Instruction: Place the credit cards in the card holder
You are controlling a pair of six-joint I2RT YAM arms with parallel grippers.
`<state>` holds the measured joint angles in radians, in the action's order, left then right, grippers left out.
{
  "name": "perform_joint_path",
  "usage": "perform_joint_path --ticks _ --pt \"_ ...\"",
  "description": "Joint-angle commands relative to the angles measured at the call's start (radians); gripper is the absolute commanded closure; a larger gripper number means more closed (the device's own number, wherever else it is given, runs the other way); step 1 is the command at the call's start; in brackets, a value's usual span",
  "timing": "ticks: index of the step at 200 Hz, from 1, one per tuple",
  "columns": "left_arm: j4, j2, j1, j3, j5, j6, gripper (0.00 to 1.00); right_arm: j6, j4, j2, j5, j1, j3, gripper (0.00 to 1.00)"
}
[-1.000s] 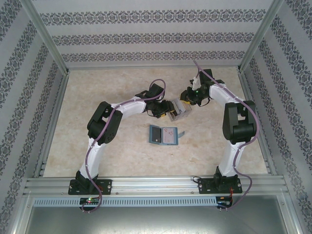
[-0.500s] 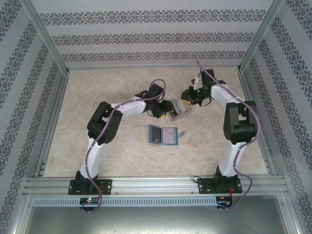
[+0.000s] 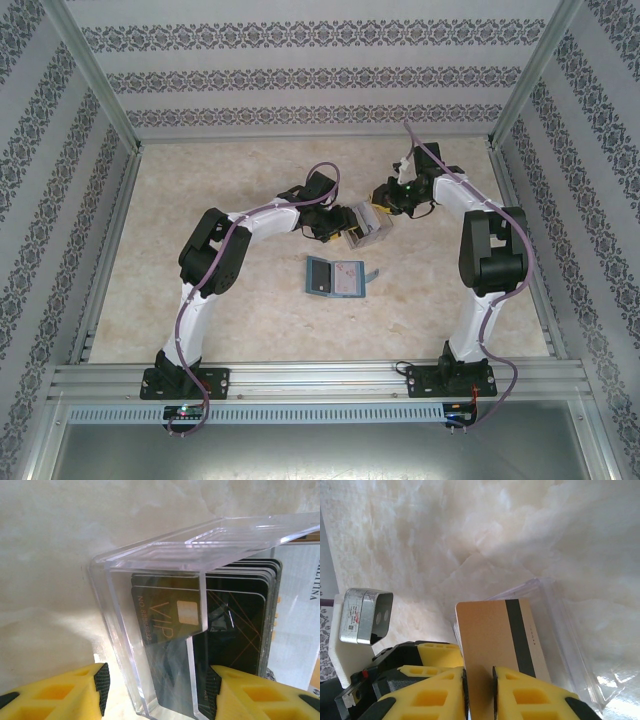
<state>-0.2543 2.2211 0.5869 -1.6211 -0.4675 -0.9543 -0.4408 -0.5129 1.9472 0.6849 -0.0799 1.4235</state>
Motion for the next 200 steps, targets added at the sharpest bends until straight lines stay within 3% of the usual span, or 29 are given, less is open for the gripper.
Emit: perform_joint_path --ticks 1,56,72,200 --pt "0.020 0.007 -0.001 0.008 -0.015 -0.015 0.44 -0.022 0.013 -0.030 0.073 0.001 -0.021 0.80" --pt "0.018 0.008 -0.001 0.009 -0.017 -0.012 0.44 -0.032 0.025 -0.032 0.082 0.006 -0.031 0.83" --pt "0.018 0.007 -0.001 0.010 -0.017 -0.012 0.44 -0.033 0.026 -0.032 0.081 0.006 -0.031 0.90" --pt "0.020 0.006 -0.001 0.011 -0.018 -0.012 0.44 -0.046 0.043 -0.029 0.102 0.015 -0.037 0.83"
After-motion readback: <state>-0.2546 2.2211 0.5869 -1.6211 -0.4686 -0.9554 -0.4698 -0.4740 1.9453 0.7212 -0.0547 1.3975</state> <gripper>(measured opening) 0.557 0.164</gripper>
